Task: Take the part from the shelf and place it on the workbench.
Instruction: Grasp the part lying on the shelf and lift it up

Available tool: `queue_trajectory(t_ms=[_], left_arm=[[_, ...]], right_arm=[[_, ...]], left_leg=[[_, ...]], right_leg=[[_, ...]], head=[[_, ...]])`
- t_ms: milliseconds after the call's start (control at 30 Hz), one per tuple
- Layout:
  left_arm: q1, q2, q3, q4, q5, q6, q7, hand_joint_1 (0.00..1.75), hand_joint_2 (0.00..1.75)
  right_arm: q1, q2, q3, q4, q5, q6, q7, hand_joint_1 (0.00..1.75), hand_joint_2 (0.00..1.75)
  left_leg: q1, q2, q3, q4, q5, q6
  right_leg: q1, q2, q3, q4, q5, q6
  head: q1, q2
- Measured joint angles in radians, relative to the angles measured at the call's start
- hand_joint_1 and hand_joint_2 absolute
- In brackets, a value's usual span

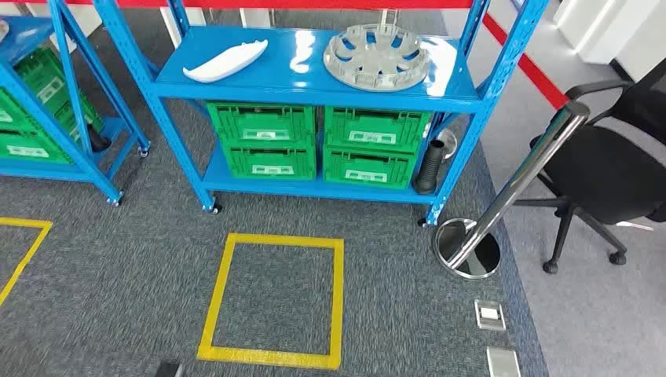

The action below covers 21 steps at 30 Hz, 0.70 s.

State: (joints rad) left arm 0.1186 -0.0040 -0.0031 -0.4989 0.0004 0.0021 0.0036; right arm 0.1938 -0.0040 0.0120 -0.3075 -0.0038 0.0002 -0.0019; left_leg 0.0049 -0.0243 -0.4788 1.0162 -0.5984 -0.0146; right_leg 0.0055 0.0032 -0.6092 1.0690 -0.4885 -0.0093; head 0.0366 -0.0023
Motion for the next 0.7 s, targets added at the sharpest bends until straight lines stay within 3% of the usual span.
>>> queue_trajectory(t_ms=[100,167,200,267,300,333,367,433,467,533,633,700], left_arm=[[0.049,-0.004,0.000,0.033,0.000,0.000,0.000,0.00,0.00],[0.098,-0.004,-0.001,0.076,0.000,0.000,0.000,0.00,0.00],[0.122,-0.004,-0.001,0.102,0.000,0.000,0.000,0.00,0.00],[0.166,-0.001,-0.001,0.155,0.000,0.000,0.001,0.00,0.00],[0.184,0.000,-0.001,0.177,0.000,0.000,0.001,0.00,0.00],[0.197,0.002,-0.001,0.194,0.000,0.000,0.002,0.00,0.00],[0.202,0.003,-0.001,0.205,0.000,0.000,0.001,0.00,0.00],[0.185,0.004,-0.001,0.213,0.000,0.000,0.000,0.00,0.00],[0.165,0.004,-0.001,0.212,0.000,0.000,-0.002,0.00,0.00],[0.115,0.002,-0.001,0.194,0.000,0.000,-0.004,0.00,0.00],[0.029,0.000,-0.001,0.134,0.000,0.000,-0.006,0.00,0.00],[-0.030,-0.001,-0.001,0.086,0.000,0.000,-0.007,0.00,0.00]], right_arm=[[-0.046,0.001,0.000,-0.033,0.000,0.000,0.000,0.00,0.00],[-0.095,0.003,0.000,-0.079,0.000,0.000,0.000,0.00,0.00],[-0.119,0.003,0.000,-0.105,0.000,0.000,0.000,0.00,0.00],[-0.166,0.003,-0.001,-0.154,0.000,0.000,-0.001,0.00,0.00],[-0.183,0.003,-0.001,-0.175,0.000,0.000,-0.001,0.00,0.00],[-0.193,0.003,-0.001,-0.191,0.000,0.000,-0.001,0.00,0.00],[-0.195,0.003,-0.001,-0.201,0.000,0.000,-0.001,0.00,0.00],[-0.176,0.003,-0.001,-0.208,0.000,0.000,0.001,0.00,0.00],[-0.159,0.002,-0.001,-0.205,0.000,0.000,0.002,0.00,0.00],[-0.111,0.002,-0.001,-0.187,0.000,0.000,0.004,0.00,0.00],[-0.024,0.004,0.000,-0.134,0.000,0.000,0.005,0.00,0.00],[0.030,0.004,0.000,-0.090,0.000,0.000,0.005,0.00,0.00]], left_leg=[[0.001,-0.001,0.009,-0.008,-0.004,-0.007],[0.000,0.002,0.003,0.020,-0.024,-0.017],[0.000,0.004,-0.017,0.065,-0.046,-0.021],[0.002,0.005,-0.095,0.197,-0.095,-0.028],[0.003,0.005,-0.132,0.249,-0.102,-0.030],[0.004,0.005,-0.155,0.269,-0.089,-0.032],[0.005,0.005,-0.160,0.248,-0.054,-0.034],[0.007,0.010,-0.128,0.132,0.041,-0.035],[0.006,0.014,-0.107,0.076,0.070,-0.033],[0.002,0.020,-0.087,0.028,0.078,-0.019],[0.003,0.018,-0.081,0.017,0.071,0.004],[0.007,0.015,-0.071,0.010,0.067,0.016]], right_leg=[[-0.001,-0.001,0.006,-0.012,-0.004,-0.007],[-0.008,0.002,0.020,-0.029,-0.005,-0.015],[-0.011,0.007,0.027,-0.035,-0.006,-0.019],[-0.012,0.020,0.038,-0.038,-0.013,-0.023],[-0.012,0.027,0.044,-0.037,-0.018,-0.023],[-0.013,0.031,0.053,-0.037,-0.025,-0.021],[-0.014,0.033,0.063,-0.037,-0.032,-0.018],[-0.016,0.030,0.086,-0.037,-0.049,-0.010],[-0.015,0.026,0.093,-0.037,-0.057,-0.005],[-0.012,0.020,0.097,-0.039,-0.066,0.005],[-0.011,0.014,0.102,-0.038,-0.076,0.019],[-0.012,0.009,0.075,0.026,-0.108,0.027]], head=[[0.000,0.000],[-0.004,0.000],[-0.007,0.000],[-0.013,0.000],[-0.014,0.000],[-0.015,0.000],[-0.015,0.000],[-0.015,0.000],[-0.017,0.000],[-0.017,0.000],[-0.012,0.000],[-0.008,0.000]])
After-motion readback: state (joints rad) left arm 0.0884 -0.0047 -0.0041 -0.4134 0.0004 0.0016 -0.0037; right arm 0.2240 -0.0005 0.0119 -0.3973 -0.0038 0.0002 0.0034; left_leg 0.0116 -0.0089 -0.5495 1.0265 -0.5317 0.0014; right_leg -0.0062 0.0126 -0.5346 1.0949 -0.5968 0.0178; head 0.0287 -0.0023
